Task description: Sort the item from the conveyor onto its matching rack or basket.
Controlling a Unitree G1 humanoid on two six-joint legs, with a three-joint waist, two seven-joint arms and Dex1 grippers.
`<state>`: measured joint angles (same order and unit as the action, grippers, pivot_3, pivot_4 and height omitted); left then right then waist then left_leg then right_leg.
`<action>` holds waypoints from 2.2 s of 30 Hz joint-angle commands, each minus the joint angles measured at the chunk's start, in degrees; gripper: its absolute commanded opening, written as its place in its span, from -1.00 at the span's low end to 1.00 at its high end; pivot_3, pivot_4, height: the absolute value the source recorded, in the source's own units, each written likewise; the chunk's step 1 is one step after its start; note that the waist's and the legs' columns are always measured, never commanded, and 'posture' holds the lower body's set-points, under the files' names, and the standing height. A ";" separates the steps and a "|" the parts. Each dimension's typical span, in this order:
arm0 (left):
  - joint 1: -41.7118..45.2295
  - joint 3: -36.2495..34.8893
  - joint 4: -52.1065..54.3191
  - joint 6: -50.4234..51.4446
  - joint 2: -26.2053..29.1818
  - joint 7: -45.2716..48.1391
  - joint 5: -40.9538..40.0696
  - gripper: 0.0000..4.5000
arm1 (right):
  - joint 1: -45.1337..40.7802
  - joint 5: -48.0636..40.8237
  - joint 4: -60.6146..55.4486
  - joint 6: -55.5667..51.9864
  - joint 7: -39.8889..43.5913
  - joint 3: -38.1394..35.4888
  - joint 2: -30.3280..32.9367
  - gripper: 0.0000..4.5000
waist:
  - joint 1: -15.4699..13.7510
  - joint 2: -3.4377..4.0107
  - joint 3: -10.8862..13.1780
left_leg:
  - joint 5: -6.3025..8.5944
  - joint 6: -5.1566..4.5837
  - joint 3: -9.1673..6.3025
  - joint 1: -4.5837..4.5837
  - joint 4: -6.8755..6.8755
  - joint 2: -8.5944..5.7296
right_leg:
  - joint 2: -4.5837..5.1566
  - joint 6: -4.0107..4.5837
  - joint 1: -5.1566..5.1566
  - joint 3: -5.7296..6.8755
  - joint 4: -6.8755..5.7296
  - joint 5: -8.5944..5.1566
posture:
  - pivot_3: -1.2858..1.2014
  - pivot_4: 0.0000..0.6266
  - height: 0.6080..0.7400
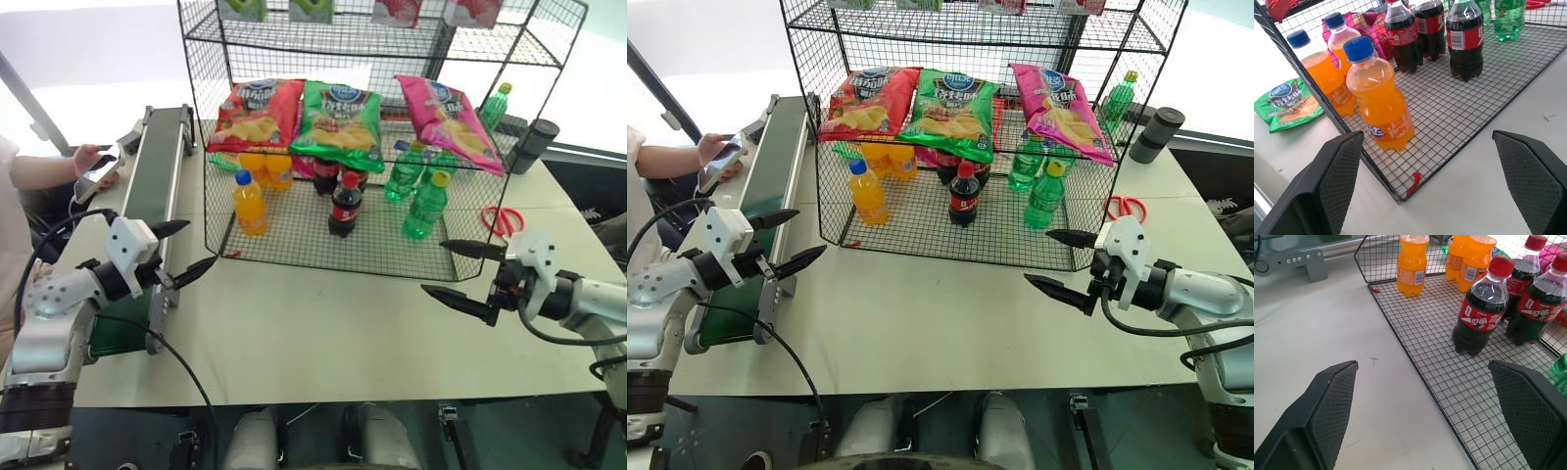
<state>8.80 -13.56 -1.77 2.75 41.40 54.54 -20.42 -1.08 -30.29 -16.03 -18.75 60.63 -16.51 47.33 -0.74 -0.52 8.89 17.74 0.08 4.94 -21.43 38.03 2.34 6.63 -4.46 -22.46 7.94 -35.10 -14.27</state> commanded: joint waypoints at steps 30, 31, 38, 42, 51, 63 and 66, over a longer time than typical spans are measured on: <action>4.19 2.19 -3.34 -3.77 -1.10 0.75 1.15 1.00 | -0.18 0.85 -0.60 2.95 -0.98 0.41 0.00 0.98 | 0.02 0.00 0.00 | -0.01 0.02 0.01 0.02 0.02 0.00 | -0.01 -0.01 0.03 0.00 -0.02 0.01 | 0.03 -0.52 1.00; 4.24 2.28 -3.17 -3.56 -1.05 0.88 0.96 1.00 | -0.15 0.87 -0.65 2.97 -1.08 0.47 -0.01 0.98 | 0.02 0.00 0.00 | -0.01 0.02 0.01 0.02 0.02 0.00 | -0.01 -0.01 0.03 0.00 -0.02 0.01 | 0.03 -0.52 1.00; 4.96 2.57 -3.54 -3.20 -0.89 1.09 0.67 1.00 | 0.05 0.96 -0.48 3.50 -1.21 0.65 0.04 0.98 | 0.01 0.00 0.00 | -0.01 0.02 0.00 0.02 0.02 0.00 | -0.01 -0.01 0.03 0.00 -0.02 0.01 | 0.03 -0.52 1.00; 5.58 3.24 -3.87 -3.21 -1.32 0.94 1.10 1.00 | -0.38 1.32 0.12 3.85 -1.38 0.95 0.02 0.98 | 0.01 0.00 0.00 | -0.02 0.02 0.01 0.02 0.02 -0.01 | -0.02 -0.01 0.03 0.01 -0.02 0.01 | 0.03 -0.52 1.00; 4.88 3.63 -2.50 -2.78 -2.52 0.29 0.88 1.00 | -1.53 2.70 1.32 4.73 -0.75 2.06 0.30 0.98 | 0.06 0.00 0.00 | -0.03 0.04 0.01 0.03 0.03 0.00 | -0.03 -0.01 0.03 0.00 -0.04 0.01 | 0.03 -0.52 1.00; 2.98 3.84 -0.54 -2.58 -3.16 -0.16 1.19 1.00 | -1.94 2.88 1.08 4.46 -0.44 2.49 0.47 0.98 | 0.00 -0.01 -0.01 | -0.03 0.04 0.00 0.03 0.04 -0.01 | -0.02 -0.01 0.04 0.00 -0.03 0.01 | 0.03 -0.52 1.00; 2.75 3.92 -0.24 -2.28 -3.24 -0.14 1.21 1.00 | -1.71 2.83 0.80 4.40 -0.24 2.39 0.70 0.98 | 0.03 -0.01 -0.01 | -0.03 0.04 0.00 0.03 0.04 0.00 | -0.03 -0.01 0.04 0.00 -0.04 0.01 | 0.03 -0.52 1.00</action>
<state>11.62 -9.72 -3.99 0.70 38.03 54.59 -18.84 -2.63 -27.18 -13.45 -14.70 60.10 -13.36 47.31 -0.71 -0.53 8.88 17.71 0.12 4.94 -21.40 38.07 2.34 6.60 -4.47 -22.42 7.94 -35.14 -14.26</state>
